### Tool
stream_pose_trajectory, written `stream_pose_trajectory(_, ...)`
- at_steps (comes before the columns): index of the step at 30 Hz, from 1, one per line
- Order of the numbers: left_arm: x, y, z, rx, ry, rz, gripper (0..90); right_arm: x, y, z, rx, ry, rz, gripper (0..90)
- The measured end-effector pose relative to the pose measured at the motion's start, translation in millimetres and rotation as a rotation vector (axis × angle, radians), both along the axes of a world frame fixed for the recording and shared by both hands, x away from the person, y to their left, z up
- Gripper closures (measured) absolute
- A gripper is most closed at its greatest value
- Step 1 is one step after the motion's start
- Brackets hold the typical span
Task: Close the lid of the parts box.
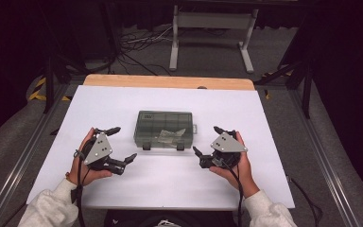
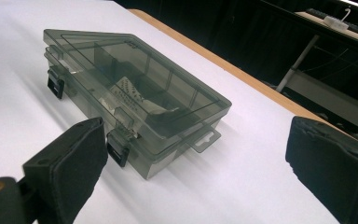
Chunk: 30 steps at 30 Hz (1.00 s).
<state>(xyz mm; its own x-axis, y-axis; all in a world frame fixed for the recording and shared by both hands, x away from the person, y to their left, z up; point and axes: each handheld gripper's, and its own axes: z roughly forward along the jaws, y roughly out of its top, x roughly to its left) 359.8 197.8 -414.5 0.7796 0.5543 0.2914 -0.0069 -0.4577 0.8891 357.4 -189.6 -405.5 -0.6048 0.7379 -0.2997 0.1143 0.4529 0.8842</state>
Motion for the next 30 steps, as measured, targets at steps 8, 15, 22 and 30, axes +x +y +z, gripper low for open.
stream_pose_trajectory(8,-4.9,-0.6,-3.1,0.001,-0.001,-0.011,2.3,-7.4,-7.8,-3.2,0.0,0.001,-0.005,6.1)
stream_pose_trajectory(15,-11.6,-0.6,-9.7,0.008,0.015,-0.015,2.2,-15.1,-14.7,-8.6,-0.012,0.008,-0.012,6.1)
stream_pose_trajectory(22,-16.8,0.3,-15.8,0.023,0.036,-0.025,2.2,-20.5,-21.8,-13.3,-0.019,0.017,-0.017,6.0)
stream_pose_trajectory(30,-21.7,4.3,-25.6,0.032,0.054,-0.023,2.4,-25.6,-29.9,-17.6,-0.025,0.02,-0.028,5.9)
